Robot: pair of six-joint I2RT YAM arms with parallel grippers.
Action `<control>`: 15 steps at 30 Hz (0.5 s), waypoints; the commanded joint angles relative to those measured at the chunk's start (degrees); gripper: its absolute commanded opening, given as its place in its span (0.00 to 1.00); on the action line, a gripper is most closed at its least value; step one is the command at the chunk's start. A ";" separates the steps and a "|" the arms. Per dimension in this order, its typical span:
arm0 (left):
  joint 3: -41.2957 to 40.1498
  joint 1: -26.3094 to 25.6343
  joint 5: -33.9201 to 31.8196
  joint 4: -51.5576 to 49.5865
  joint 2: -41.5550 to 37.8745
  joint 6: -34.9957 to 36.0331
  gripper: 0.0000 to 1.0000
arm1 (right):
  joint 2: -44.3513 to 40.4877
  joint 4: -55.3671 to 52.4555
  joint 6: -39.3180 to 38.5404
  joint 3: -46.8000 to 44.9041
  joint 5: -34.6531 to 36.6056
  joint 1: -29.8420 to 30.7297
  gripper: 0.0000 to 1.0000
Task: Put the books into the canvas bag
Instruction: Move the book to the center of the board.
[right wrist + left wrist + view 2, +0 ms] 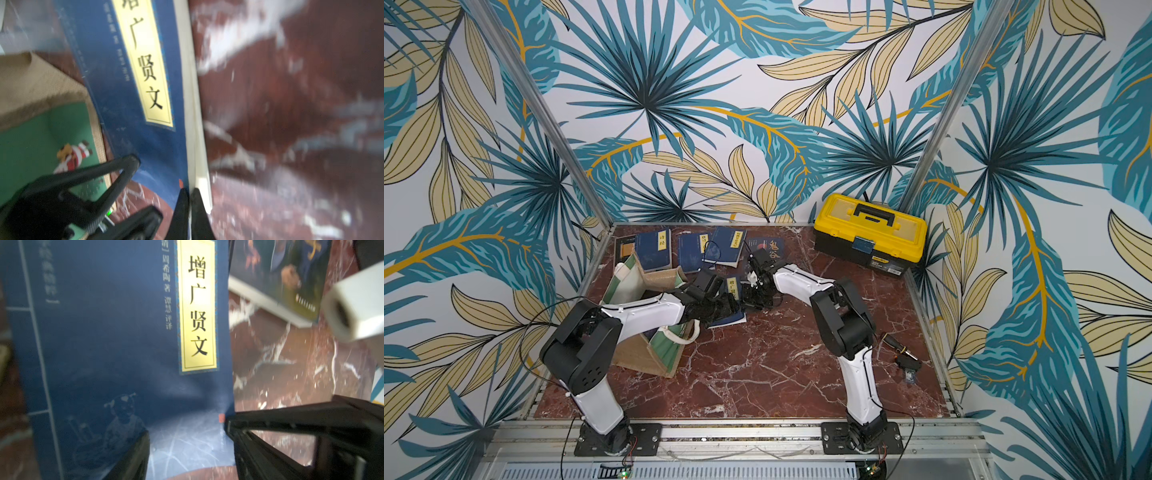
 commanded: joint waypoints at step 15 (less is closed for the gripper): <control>-1.73 -2.32 1.96 -8.15 -3.43 -0.53 0.68 | -19.27 5.67 6.27 -26.50 6.01 0.23 0.29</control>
